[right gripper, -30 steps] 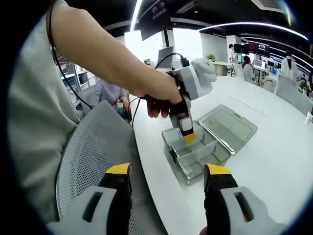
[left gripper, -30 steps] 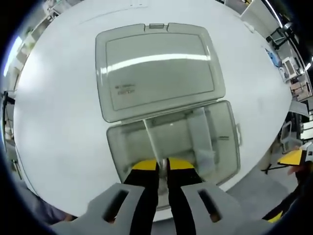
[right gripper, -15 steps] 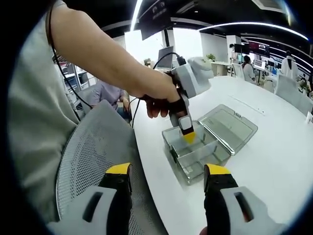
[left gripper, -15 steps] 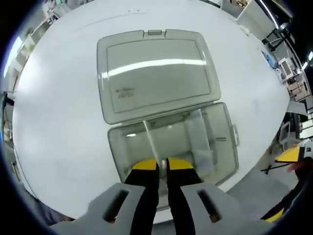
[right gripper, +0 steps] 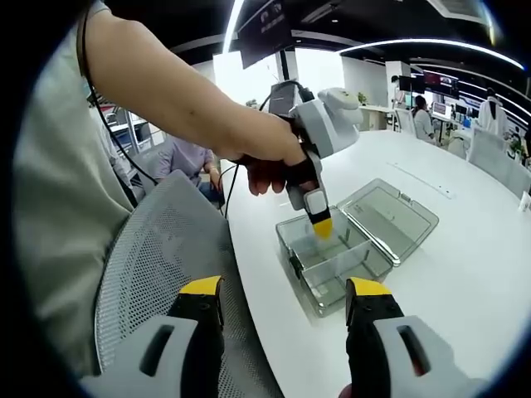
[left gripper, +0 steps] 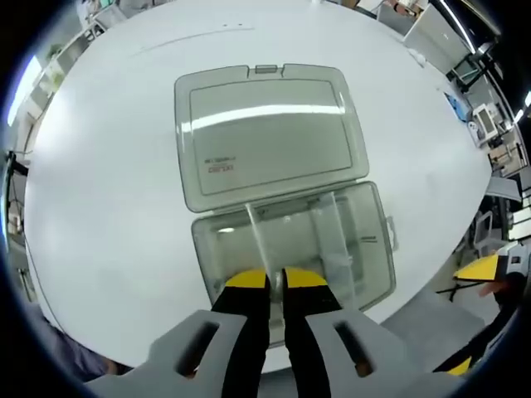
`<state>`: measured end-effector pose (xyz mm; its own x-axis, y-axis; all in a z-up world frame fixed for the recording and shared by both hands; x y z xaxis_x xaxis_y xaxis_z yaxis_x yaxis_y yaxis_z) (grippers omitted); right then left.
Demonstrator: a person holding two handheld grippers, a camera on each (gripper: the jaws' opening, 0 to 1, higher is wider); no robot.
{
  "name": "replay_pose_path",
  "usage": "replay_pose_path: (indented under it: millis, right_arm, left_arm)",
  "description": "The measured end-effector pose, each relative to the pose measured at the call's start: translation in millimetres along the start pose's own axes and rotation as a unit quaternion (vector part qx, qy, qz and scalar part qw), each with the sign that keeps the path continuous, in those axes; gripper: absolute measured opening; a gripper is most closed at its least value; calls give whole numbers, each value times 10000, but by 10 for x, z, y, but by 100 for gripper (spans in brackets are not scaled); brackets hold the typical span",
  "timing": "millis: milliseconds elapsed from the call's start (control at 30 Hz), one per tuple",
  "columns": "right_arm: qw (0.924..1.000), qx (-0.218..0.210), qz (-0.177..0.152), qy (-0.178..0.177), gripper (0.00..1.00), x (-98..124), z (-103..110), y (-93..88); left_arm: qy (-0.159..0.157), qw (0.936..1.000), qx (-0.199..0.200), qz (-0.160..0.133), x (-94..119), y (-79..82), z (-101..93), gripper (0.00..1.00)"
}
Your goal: Insert the divider into the dual guide fixture by aligning both edges with the guide slots and pushing it downward to the bottom, including one-sided entry, uneven engagement, binding, and posture correction.
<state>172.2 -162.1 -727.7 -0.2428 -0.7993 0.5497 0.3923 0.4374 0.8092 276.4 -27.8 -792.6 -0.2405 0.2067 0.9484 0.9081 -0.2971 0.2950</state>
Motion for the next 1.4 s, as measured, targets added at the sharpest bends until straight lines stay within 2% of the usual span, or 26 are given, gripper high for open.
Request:
replay_pose_path:
  millis: [600, 1400]
  right_arm:
    - [10000, -9, -10, 5, 56, 7, 31, -8]
    - [10000, -43, -11, -30, 56, 32, -5, -8]
  left_arm:
    - [9, 9999, -121, -32, 55, 0, -53, 2]
    - [152, 9994, -237, 219, -38, -10, -6, 2]
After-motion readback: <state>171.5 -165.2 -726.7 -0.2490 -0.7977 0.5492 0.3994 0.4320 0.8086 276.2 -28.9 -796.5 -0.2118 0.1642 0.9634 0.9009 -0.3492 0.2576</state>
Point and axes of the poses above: the point that each gripper's makers call its tool centre point, and the gripper's own axes: x roughly backward along the fingers, z roughly to its left, y roughly out of its top, the point moved 4 cm from there along x, roughly backward along the fingers, and after that the axes turned 7 degrees about -x, right-handed, at the moved point
